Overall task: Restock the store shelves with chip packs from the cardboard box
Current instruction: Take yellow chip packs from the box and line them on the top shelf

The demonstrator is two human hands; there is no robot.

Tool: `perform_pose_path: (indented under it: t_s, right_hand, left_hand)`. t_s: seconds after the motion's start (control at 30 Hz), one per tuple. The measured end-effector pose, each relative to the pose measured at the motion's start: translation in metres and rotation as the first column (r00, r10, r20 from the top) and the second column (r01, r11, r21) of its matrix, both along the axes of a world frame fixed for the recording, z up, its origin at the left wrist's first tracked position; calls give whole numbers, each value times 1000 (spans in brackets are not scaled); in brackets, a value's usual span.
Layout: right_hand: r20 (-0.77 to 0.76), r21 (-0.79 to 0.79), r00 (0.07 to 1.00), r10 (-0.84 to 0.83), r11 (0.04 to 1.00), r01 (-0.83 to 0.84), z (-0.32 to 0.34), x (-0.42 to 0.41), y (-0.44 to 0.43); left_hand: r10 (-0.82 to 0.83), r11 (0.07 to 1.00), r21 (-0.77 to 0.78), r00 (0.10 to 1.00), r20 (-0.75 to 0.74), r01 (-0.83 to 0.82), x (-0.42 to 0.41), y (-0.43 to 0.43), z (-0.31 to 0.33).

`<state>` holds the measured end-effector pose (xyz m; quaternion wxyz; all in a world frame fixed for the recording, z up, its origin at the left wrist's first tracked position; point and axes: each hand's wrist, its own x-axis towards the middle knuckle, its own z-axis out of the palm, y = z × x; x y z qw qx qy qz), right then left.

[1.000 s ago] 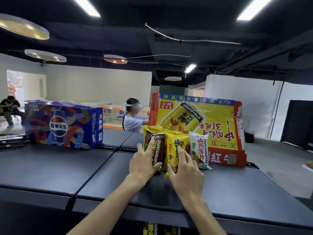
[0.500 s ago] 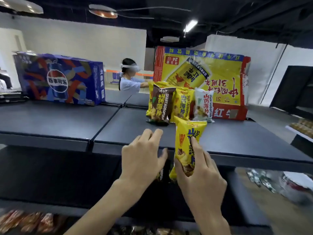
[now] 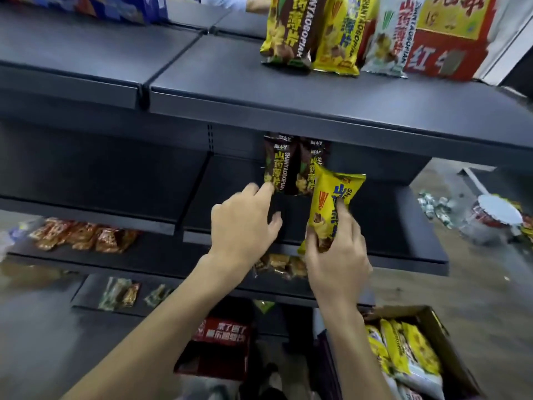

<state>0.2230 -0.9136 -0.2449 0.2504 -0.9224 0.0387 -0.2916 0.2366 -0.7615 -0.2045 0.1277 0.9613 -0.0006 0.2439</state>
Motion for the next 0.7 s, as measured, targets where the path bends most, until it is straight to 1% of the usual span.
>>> perform_pose_path:
  t_s: [0.13, 0.27, 0.4, 0.47, 0.57, 0.63, 0.7]
  right_hand:
    - [-23, -10, 1000, 11, 1000, -11, -11, 32, -2]
    - [-48, -89, 997, 62, 994, -66, -24, 63, 5]
    - [-104, -94, 987, 121, 987, -131, -30, 92, 10]
    - [-91, -71, 986, 136, 987, -143, -27, 95, 6]
    - [-53, -47, 985, 163, 985, -166, -20, 85, -9]
    - [-22, -48, 988, 156, 986, -157, -18, 77, -18]
    - [-23, -50, 991, 131, 990, -132, -19, 75, -24]
  left_hand:
    - [18, 1000, -6, 994, -107, -18, 19, -6, -6]
    - [49, 999, 23, 987, -151, -46, 37, -13, -14]
    - [50, 996, 75, 988, -148, -40, 51, -18, -20]
    - [55, 994, 96, 991, -123, -43, 60, -20, -22]
    - [46, 996, 85, 996, -83, -39, 69, -22, -22]
    - [31, 997, 73, 997, -65, -26, 75, -24, -21]
    - [19, 998, 66, 997, -69, -15, 79, -28, -20]
